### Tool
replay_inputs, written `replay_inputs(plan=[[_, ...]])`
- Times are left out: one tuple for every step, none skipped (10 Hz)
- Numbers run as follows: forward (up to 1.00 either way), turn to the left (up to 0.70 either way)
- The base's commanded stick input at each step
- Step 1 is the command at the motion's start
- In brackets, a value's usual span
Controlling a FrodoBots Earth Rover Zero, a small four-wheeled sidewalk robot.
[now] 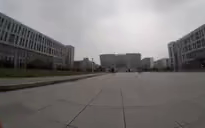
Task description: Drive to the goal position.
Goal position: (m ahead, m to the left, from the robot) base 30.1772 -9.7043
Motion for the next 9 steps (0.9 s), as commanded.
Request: replay_inputs(plan=[[0.70, -0.01], [0.70, -0.01], [0.70, -0.01], [0.70, -0.01], [0.70, -0.01], [0.70, -0.01], [0.70, -0.01], [0.70, -0.01], [0.70, -0.01]])
